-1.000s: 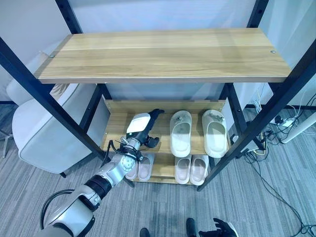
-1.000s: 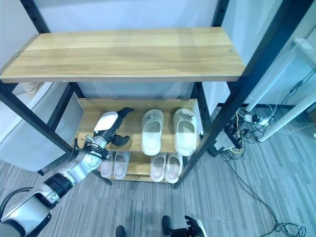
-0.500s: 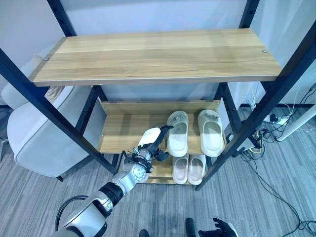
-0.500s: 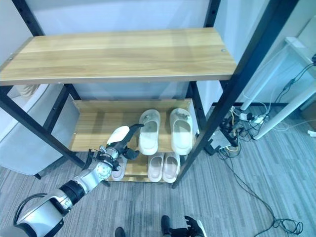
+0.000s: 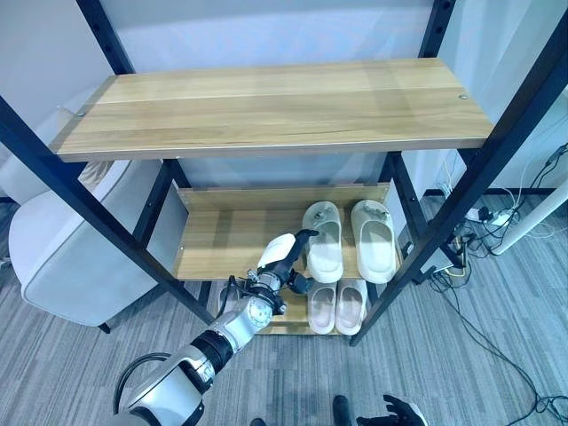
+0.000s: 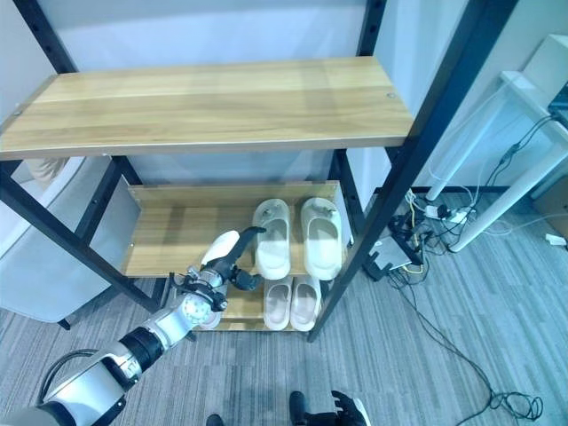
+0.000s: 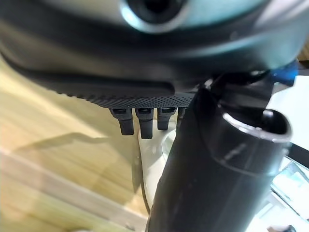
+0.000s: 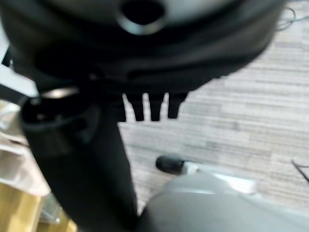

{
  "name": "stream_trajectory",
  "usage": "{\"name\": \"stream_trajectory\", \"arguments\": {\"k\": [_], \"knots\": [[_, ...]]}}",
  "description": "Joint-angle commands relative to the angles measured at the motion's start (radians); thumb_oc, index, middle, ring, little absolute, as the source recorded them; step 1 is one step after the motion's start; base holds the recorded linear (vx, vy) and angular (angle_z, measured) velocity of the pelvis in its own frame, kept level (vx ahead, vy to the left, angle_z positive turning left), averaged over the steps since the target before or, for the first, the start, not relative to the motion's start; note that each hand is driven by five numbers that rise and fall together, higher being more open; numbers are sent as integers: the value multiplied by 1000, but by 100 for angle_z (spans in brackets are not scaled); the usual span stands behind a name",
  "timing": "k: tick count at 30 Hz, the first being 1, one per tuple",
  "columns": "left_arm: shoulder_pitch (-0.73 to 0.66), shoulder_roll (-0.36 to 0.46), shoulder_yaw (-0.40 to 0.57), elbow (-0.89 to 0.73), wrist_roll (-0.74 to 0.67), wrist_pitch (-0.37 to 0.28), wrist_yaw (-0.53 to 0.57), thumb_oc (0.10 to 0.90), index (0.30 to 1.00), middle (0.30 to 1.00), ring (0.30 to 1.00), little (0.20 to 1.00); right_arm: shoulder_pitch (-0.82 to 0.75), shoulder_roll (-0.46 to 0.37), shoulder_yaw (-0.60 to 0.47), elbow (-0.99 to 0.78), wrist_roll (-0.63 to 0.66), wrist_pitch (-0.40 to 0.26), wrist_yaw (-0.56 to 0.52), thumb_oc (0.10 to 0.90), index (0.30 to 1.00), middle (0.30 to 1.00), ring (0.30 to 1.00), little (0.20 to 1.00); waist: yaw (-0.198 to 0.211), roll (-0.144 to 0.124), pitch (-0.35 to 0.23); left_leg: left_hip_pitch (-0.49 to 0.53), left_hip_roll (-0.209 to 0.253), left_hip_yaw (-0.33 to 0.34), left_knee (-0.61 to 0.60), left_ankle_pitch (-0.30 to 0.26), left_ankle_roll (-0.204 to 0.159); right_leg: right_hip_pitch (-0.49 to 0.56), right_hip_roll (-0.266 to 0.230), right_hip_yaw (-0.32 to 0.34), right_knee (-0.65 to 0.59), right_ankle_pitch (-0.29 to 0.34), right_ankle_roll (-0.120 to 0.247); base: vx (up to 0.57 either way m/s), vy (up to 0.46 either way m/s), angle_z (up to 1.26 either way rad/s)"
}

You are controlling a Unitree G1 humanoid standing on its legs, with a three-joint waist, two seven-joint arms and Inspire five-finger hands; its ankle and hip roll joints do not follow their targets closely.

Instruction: Arrange the slippers neatly on the shoe rack.

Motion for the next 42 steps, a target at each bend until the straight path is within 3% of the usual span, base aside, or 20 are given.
{"name": "stream_trajectory", "arguments": {"k": [1, 20, 33, 42], "knots": [[-185, -69, 44, 82, -1, -67, 13, 800, 900, 900, 900, 900, 2, -4, -1, 35, 23, -8, -9, 800, 900, 900, 900, 900, 1, 3, 4, 13, -37, -39, 3, -75, -11, 41, 0, -47, 6, -95, 75, 0, 0, 0], [-229, -155, 30, 270, -52, -54, -14, 800, 900, 900, 900, 900, -10, -16, 24, 55, 13, -3, -4, 800, 900, 900, 900, 900, -26, -3, -18, 33, -31, -26, 3, -82, -14, 47, 5, -34, 6, -95, 74, 4, -2, -1], [-337, -129, 50, 344, -77, -38, -18, 800, 900, 900, 900, 900, 2, -26, 34, 51, -7, 4, 9, 800, 900, 900, 900, 900, -49, -5, -23, 5, -26, -9, 3, -80, -15, 9, 6, -19, 6, -80, 79, 4, -6, -4], [-342, -80, 64, 310, -72, -35, -10, 800, 900, 900, 900, 900, 4, -16, 23, 56, 8, 1, 15, 800, 900, 900, 900, 900, -31, -4, -28, 23, -27, -15, 3, -81, -16, 35, 11, -30, 6, -89, 77, 0, 0, 0]]}}
